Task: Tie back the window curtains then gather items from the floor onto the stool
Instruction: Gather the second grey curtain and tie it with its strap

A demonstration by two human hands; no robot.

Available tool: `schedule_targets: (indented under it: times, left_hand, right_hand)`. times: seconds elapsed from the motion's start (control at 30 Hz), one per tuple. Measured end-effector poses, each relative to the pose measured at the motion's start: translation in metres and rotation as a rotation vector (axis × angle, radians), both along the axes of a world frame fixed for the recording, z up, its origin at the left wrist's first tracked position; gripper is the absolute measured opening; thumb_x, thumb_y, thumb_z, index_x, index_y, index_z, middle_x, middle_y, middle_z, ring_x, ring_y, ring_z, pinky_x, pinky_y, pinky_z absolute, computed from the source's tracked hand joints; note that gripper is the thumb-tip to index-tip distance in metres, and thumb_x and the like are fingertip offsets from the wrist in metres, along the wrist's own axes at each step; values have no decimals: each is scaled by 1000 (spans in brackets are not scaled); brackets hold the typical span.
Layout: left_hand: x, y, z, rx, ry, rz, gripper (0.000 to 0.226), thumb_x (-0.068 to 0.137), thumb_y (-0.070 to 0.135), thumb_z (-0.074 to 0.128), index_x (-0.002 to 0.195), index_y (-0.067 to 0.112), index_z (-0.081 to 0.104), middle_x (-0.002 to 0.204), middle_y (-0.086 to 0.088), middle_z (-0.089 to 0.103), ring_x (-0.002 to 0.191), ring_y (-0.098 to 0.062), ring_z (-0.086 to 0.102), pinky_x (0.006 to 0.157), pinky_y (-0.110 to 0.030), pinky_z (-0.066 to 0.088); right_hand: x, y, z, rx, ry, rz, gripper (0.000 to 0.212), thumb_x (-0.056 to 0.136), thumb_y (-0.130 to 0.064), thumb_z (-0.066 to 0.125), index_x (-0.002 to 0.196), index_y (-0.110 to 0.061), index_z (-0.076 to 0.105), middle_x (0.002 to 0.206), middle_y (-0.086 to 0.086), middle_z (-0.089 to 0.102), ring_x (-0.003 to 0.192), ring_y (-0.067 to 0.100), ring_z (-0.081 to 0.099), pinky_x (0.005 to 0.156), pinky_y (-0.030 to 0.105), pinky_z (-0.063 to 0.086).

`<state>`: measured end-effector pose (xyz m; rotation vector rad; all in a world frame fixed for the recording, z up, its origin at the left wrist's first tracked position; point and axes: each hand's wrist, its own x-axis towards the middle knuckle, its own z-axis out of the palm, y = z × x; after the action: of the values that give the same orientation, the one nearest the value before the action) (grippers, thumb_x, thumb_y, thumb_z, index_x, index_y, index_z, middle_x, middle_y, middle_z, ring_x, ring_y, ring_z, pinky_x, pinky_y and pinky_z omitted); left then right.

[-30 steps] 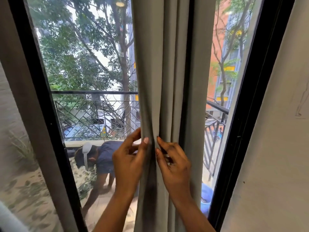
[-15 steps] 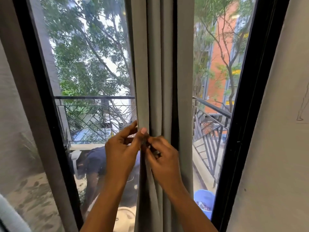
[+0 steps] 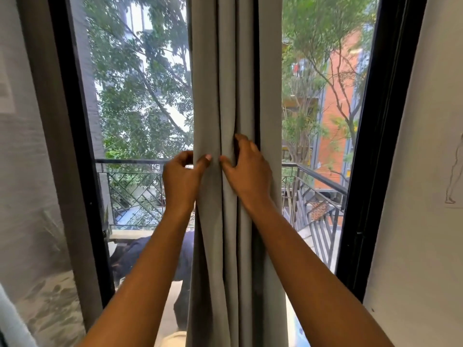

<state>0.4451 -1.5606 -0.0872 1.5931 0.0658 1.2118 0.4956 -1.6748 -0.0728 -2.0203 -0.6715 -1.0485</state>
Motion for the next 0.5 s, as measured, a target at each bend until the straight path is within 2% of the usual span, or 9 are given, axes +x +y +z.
schedule_targets:
  times: [0.1,0.2,0.3,0.4,0.47,0.5]
  left_hand:
    - [10,8,28,27,-33,27,9,74,25,73,78,23,65,77,5,68,71,-13,64,71,-34,53]
    - [6,3,24,54,-25,58,15,80,22,71,82,18,57,78,5,63,74,-13,62,70,-35,52]
    - [-1,-3,14,39,-70,63,19,83,25,71,87,16,54,80,8,63,75,-9,63,74,-36,53]
    - [-8,-8,9,-17,-149,-5,27,84,41,68,83,18,54,79,-6,63,74,-15,60,72,-41,51]
    - [-11,-13,4,-51,-154,-68,30,83,47,63,80,18,55,80,-17,61,72,-19,55,70,-45,49]
    - [-13,-15,0,-62,-118,-107,28,82,45,63,80,18,57,81,-17,62,73,-20,57,70,-45,49]
  right_hand:
    - [3,4,23,-40,-21,-72,37,88,-31,56,120,-14,50,107,10,64,96,31,61,71,34,46]
    - [-3,-2,14,-24,-53,-80,22,88,-25,54,104,-11,55,95,12,66,86,34,62,64,33,43]
    - [-16,-13,-7,63,-93,-4,19,89,-23,58,104,-11,60,92,7,66,74,19,59,60,19,34]
    - [-25,-21,-19,215,-142,111,20,86,-16,64,105,-8,64,87,6,66,70,6,49,61,6,31]
    - [-28,-22,-24,268,-172,174,20,85,-14,65,104,-7,64,87,6,65,69,8,53,63,13,40]
    - [-29,-22,-27,291,-171,208,20,86,-15,64,104,-8,63,88,6,65,71,11,57,64,20,46]
